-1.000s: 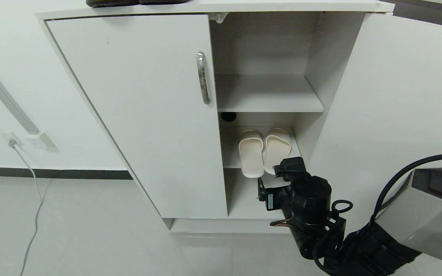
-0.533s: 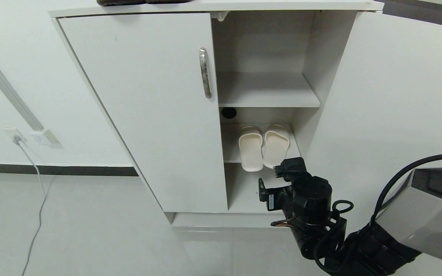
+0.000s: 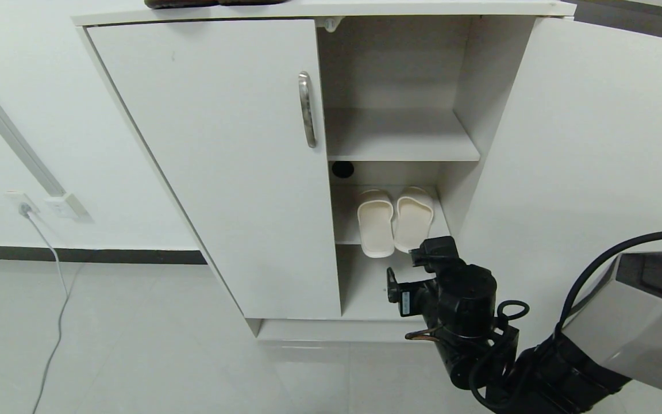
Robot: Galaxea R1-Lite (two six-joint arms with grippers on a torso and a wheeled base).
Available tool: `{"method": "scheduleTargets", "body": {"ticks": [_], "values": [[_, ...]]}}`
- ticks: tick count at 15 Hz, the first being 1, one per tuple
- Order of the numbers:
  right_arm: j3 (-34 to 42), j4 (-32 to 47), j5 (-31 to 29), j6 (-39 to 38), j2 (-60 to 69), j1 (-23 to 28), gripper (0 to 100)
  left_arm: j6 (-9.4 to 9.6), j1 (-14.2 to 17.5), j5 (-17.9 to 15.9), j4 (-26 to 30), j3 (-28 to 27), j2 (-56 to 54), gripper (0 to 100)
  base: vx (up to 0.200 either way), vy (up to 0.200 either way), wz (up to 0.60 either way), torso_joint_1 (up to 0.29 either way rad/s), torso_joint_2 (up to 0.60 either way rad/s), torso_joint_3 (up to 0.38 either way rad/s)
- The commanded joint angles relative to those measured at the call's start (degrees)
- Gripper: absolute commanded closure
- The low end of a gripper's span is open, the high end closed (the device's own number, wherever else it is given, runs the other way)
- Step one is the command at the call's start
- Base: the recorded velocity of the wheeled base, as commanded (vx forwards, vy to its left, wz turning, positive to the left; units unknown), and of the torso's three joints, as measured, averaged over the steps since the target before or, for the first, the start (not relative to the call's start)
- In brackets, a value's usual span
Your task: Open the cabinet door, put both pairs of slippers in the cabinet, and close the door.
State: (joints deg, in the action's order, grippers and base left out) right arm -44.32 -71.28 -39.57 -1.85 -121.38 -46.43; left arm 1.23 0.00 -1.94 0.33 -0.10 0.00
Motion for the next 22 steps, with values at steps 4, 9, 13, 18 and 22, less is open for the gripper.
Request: {"method": "scheduleTargets", "body": {"ticks": [4, 9, 13, 18, 22], "values": [[-0.1, 0.0, 0.0, 0.1, -0.1, -0.1, 0, 0.09, 0.0, 0.0, 0.0, 0.0, 0.1, 100, 0.000, 0.000, 0.00, -0.001, 0.00, 0.015], [-0.1, -0.1, 0.0, 0.1, 0.3, -0.1, 0, 0.09, 0.0, 0.0, 0.0, 0.0, 0.1, 100, 0.000, 0.000, 0.00, 0.002, 0.00, 0.180], [-0.1, -0.1, -0.1, 0.1, 0.2, -0.1, 0, 0.09, 0.0, 0.0, 0.0, 0.0, 0.1, 100, 0.000, 0.000, 0.00, 0.001, 0.00, 0.179], [-0.1, -0.3, -0.2, 0.0, -0.6, -0.2, 0, 0.09, 0.0, 0.0, 0.0, 0.0, 0.1, 100, 0.000, 0.000, 0.00, 0.001, 0.00, 0.010], [0.1, -0.6, -0.2, 0.0, -0.8, -0.9, 0, 0.00, 0.0, -0.1, 0.0, 0.0, 0.1, 100, 0.000, 0.000, 0.00, 0.000, 0.00, 0.000]]}}
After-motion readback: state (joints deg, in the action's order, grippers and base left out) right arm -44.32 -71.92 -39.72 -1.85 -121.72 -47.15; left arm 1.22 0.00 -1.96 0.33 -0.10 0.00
